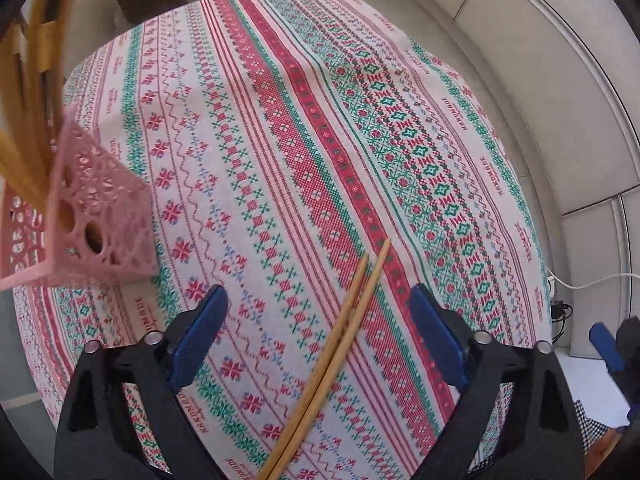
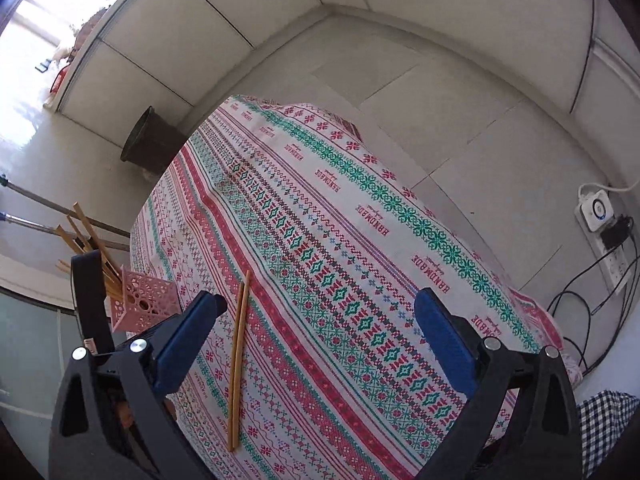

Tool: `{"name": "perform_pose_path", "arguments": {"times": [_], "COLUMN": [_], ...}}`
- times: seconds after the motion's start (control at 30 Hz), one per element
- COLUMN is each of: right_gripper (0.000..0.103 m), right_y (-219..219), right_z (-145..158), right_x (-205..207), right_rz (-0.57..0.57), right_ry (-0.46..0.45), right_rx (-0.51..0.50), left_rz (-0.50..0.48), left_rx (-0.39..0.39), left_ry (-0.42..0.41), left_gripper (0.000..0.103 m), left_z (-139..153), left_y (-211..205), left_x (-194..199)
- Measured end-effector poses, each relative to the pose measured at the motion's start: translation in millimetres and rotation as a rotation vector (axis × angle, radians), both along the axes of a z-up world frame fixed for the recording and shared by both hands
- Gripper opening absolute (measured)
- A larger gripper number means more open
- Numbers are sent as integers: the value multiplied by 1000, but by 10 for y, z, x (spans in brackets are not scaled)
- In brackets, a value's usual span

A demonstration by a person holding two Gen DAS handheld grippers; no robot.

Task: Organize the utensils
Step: 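Withdraw both grippers and reach toward the last sticks on the cloth, then grasp a wooden stick with the left gripper while the right gripper grasps the other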

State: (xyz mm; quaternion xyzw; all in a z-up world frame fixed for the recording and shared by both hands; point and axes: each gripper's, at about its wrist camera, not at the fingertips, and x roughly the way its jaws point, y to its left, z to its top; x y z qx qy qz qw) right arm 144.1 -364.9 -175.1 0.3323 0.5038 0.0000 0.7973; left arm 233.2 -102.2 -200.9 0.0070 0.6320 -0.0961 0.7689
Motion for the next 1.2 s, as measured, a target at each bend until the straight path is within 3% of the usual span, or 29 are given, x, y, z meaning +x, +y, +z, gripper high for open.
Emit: {"name": "perform_pose_path", "arguments": {"times": [0.2, 0.37, 0.47, 0.67, 0.8, 0.87, 0.97, 1.07, 1.2], "right_gripper": [96, 96, 96, 96, 96, 96, 96, 96, 96], "right_y": [-132, -145, -138, -126, -77, -23, 103, 240, 464], "right_z": [-62, -81, -94, -123, -166, -193, -242, -299, -392], "right_x": [33, 55, 62, 81, 124, 160, 225, 301, 439], "right_rz": [-13, -12, -10, -17, -20, -20, -4, 22, 45], "right_ry": [22, 33, 38, 53, 72, 83, 99, 117, 143], "right_rx": [55, 75, 78, 78, 66, 56, 27, 4, -52], "left_rz": [3, -8, -24, -68, -105, -110, -94, -90, -95], "left_rx": [33, 49, 65, 100, 94, 97, 55, 76, 66], "left_ry": [49, 58, 59, 30, 21, 15, 19, 9, -26], "left_gripper": [65, 63, 52, 48, 14, 7, 6, 5, 5], "left_z": [-170, -265, -270, -343, -317, -302, -269, -233, 17], "left_y": [-32, -47, -55, -158, -206, -184, -44, 67, 209], "left_x": [115, 126, 114, 36, -119, -202, -289, -388, -640]}}
